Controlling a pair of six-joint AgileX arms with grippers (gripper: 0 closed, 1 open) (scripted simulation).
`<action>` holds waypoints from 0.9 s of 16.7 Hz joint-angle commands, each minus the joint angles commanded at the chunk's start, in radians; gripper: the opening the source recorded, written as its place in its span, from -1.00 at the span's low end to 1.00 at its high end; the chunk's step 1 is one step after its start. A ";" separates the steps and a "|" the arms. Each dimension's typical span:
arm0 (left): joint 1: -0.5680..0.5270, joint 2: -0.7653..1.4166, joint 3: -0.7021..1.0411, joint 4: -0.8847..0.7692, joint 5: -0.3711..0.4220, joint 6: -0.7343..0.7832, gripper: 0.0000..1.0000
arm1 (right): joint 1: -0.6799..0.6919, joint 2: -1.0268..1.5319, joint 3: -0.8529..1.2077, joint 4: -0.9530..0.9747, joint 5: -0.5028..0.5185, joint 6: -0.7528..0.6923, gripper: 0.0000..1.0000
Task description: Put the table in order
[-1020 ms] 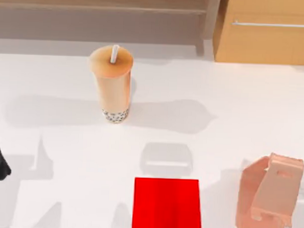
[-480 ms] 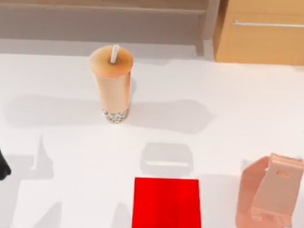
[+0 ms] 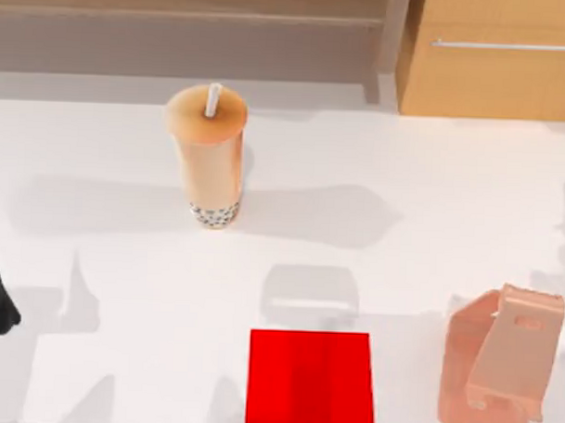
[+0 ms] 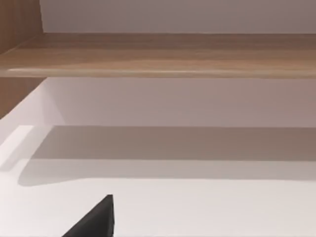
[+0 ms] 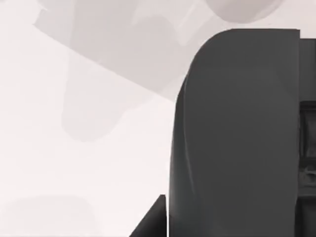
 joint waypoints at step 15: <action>0.000 0.000 0.000 0.000 0.000 0.000 1.00 | 0.656 0.191 0.388 0.218 -0.049 1.677 -1.00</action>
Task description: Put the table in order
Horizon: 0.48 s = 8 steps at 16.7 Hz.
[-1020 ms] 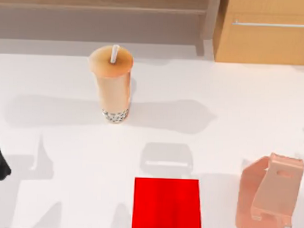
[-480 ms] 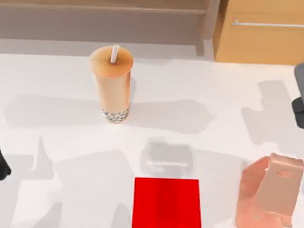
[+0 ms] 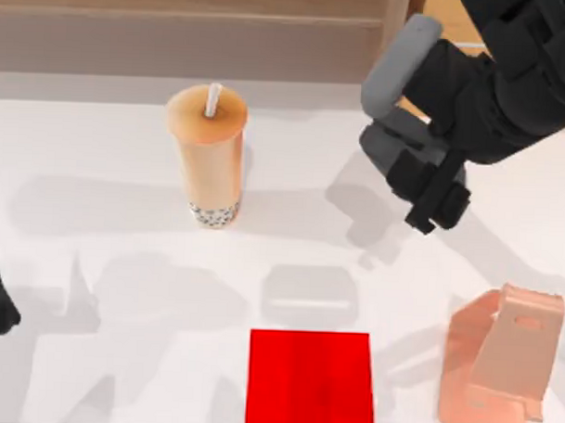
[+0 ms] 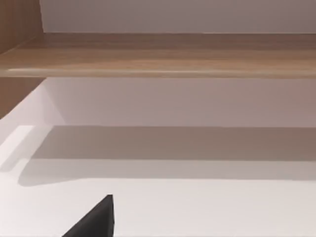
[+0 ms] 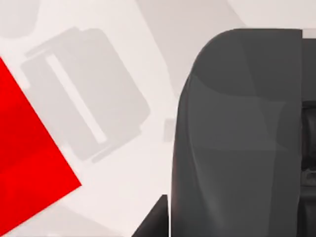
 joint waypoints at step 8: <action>0.000 0.000 0.000 0.000 0.000 0.000 1.00 | 0.275 0.226 0.051 -0.006 -0.001 0.896 -1.00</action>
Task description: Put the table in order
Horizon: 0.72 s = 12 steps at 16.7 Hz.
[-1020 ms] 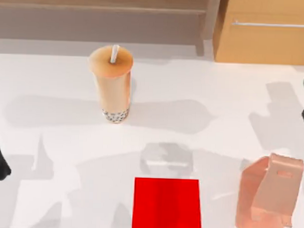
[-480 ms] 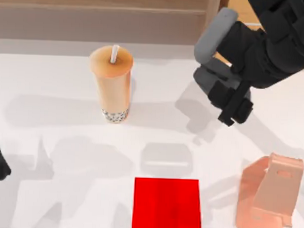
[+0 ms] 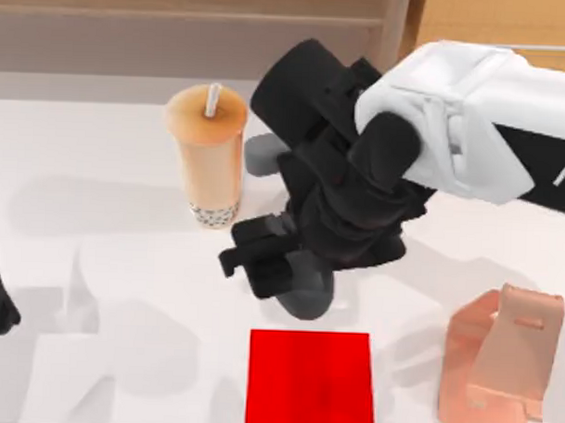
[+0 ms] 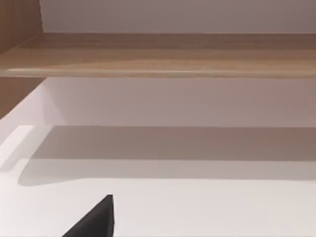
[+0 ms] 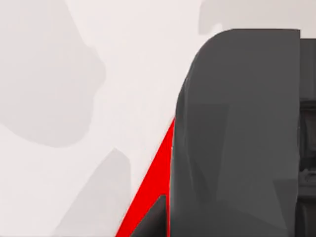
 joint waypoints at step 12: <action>0.000 0.000 0.000 0.000 0.000 0.000 1.00 | 0.091 0.162 -0.086 -0.057 0.016 0.509 -1.00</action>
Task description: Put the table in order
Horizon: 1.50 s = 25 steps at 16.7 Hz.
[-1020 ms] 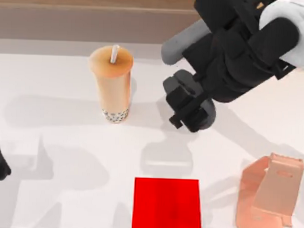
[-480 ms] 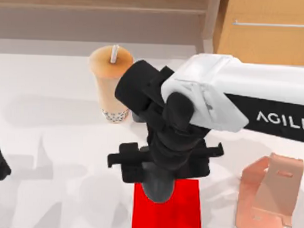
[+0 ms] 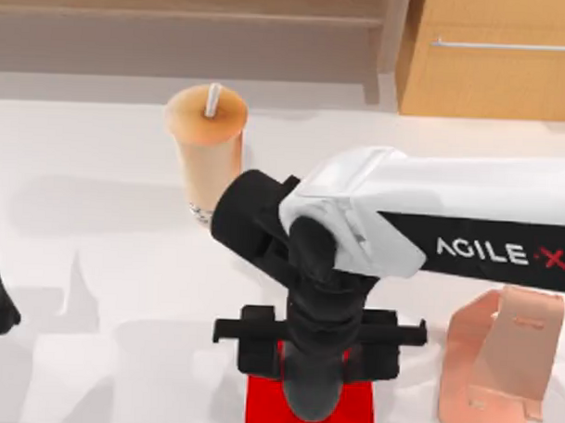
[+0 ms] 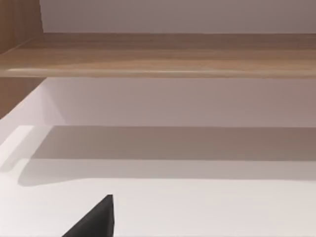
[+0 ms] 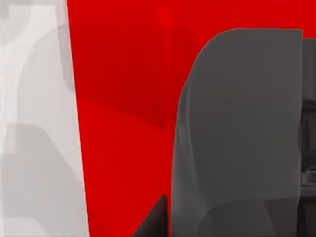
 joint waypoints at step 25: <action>0.000 0.000 0.000 0.000 0.000 0.000 1.00 | 0.000 0.016 -0.020 0.035 0.000 0.000 0.81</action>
